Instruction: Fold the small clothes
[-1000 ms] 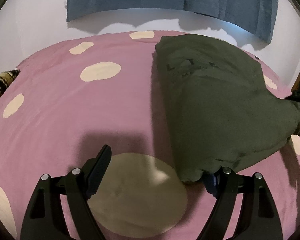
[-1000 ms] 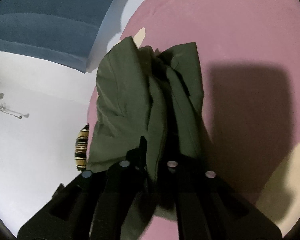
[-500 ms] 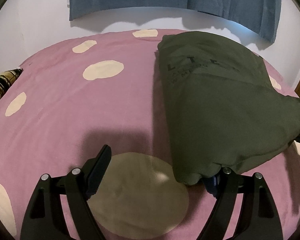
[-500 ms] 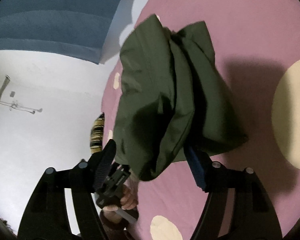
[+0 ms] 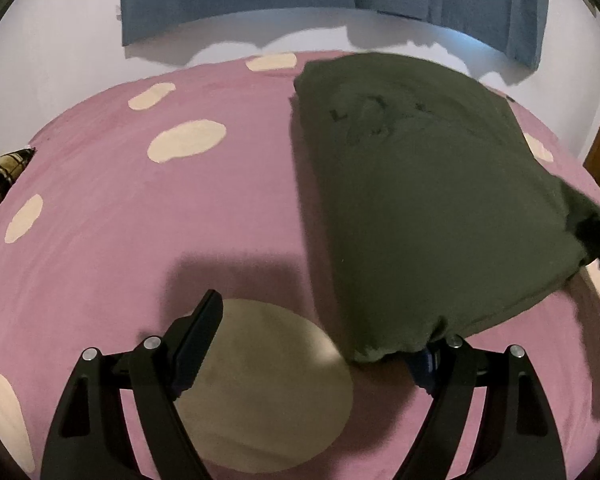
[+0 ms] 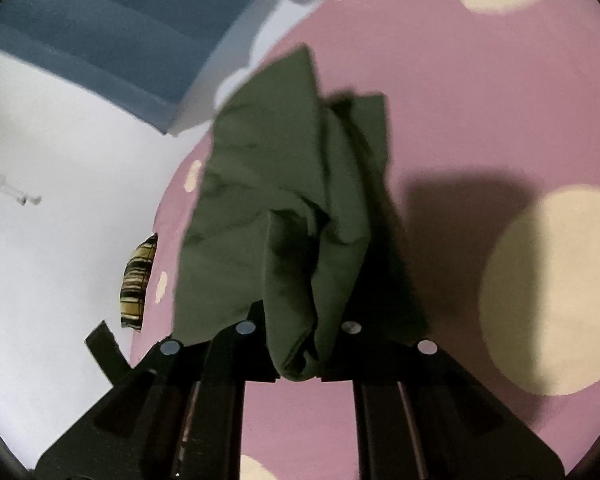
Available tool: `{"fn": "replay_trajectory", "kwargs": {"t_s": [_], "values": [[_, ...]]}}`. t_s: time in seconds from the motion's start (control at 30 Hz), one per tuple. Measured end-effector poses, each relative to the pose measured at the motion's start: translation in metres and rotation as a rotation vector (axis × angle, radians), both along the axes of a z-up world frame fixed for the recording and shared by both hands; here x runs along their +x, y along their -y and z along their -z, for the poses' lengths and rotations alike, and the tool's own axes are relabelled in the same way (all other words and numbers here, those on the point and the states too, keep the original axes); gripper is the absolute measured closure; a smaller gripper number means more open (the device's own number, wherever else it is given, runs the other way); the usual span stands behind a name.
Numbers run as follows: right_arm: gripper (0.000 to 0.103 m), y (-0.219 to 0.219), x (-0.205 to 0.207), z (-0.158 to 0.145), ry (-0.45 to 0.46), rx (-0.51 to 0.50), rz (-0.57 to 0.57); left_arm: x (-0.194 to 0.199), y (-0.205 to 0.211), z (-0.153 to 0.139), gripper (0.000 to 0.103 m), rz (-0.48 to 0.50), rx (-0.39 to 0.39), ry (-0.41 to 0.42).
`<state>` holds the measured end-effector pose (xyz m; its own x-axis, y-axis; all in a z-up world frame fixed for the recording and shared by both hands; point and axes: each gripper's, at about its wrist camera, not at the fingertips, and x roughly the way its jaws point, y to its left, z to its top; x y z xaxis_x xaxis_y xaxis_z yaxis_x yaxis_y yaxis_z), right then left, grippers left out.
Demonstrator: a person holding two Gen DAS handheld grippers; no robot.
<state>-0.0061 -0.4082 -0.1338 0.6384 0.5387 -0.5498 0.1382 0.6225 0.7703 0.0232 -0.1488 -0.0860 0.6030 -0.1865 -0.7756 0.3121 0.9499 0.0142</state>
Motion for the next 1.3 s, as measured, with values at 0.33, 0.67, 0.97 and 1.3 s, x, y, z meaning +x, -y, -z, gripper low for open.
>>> {"fn": "replay_trajectory", "kwargs": {"t_s": [0.33,0.67,0.97,1.3], "values": [[0.094,0.003,0.004,0.040,-0.005,0.092,0.006,0.005,-0.001,0.007,0.018,-0.010,-0.034,-0.052],[0.092,-0.004,0.001,0.040,0.006,0.142,0.030,0.008,-0.006,0.009,0.018,-0.012,-0.066,-0.073],[0.086,-0.012,-0.003,0.038,0.009,0.155,0.038,0.009,-0.008,0.009,0.018,-0.002,-0.077,-0.078],[0.066,0.005,-0.029,0.018,0.003,0.079,0.008,-0.014,-0.034,-0.002,0.018,0.141,-0.143,-0.110]]}}
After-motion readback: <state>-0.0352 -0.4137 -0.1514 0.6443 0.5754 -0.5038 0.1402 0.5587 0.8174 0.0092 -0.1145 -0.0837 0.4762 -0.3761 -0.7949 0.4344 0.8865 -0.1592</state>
